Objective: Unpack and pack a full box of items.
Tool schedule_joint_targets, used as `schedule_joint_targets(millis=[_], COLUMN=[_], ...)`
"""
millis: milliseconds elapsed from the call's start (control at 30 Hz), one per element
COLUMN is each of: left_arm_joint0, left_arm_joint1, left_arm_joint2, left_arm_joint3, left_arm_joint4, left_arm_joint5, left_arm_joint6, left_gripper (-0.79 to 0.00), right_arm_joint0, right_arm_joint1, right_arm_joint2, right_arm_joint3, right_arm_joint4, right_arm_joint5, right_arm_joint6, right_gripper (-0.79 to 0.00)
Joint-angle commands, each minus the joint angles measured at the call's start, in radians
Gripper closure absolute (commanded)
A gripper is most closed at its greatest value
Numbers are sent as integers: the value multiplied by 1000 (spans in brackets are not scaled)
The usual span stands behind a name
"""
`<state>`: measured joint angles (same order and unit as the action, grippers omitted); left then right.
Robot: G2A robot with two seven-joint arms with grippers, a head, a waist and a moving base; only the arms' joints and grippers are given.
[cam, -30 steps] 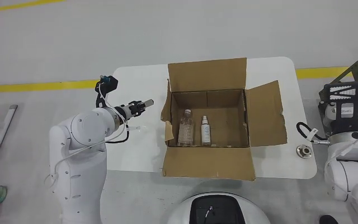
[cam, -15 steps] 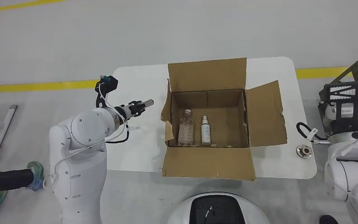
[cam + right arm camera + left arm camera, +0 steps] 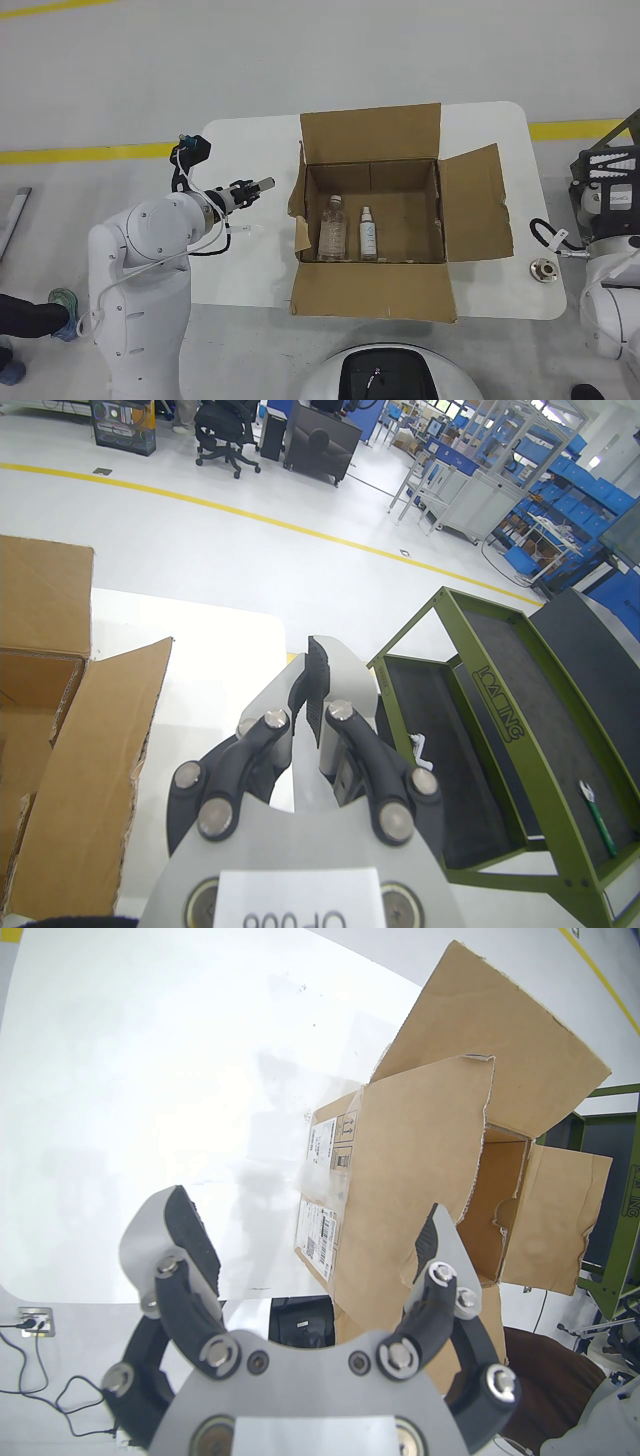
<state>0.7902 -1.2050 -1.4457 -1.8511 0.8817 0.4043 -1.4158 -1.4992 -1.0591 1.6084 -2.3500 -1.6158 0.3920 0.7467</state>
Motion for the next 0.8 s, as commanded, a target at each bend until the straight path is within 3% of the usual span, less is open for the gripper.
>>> schedule_joint_targets(millis=[0, 200, 233, 300, 433, 467, 567, 600, 667, 700, 767], left_arm_joint0=[0, 0, 0, 20, 43, 45, 45, 45, 45, 45, 45], left_arm_joint1=[0, 0, 0, 0, 3, 4, 5, 5, 5, 5, 5], left_arm_joint2=[0, 0, 0, -2, -13, -13, -12, -12, -12, -12, -12], left_arm_joint3=[0, 0, 0, -7, -18, -20, -21, -21, -21, -21, -21], left_arm_joint4=[0, 0, 0, -11, -25, -23, -23, -23, -23, -23, -23], left_arm_joint5=[0, 0, 0, -15, -24, -27, -28, -28, -28, -28, -28], left_arm_joint6=[0, 0, 0, 50, 84, 84, 83, 83, 83, 83, 83], left_gripper=[-785, -785, -360, 0, 0, 0, 0, -166, -311, -742, -785], right_arm_joint0=[0, 0, 0, 0, 0, 0, 0, 0, 0, 0, 0], right_arm_joint1=[0, 0, 0, 0, 0, 0, 0, 0, 0, 0, 0], right_arm_joint2=[0, 0, 0, 0, 0, 0, 0, 0, 0, 0, 0], right_arm_joint3=[0, 0, 0, 0, 0, 0, 0, 0, 0, 0, 0], right_arm_joint4=[0, 0, 0, 0, 0, 0, 0, 0, 0, 0, 0], right_arm_joint5=[0, 0, 0, 0, 0, 0, 0, 0, 0, 0, 0], right_arm_joint6=[0, 0, 0, 0, 0, 0, 0, 0, 0, 0, 0], right_gripper=[0, 0, 0, 0, 0, -68, -25, -49, 0, 0, -89])
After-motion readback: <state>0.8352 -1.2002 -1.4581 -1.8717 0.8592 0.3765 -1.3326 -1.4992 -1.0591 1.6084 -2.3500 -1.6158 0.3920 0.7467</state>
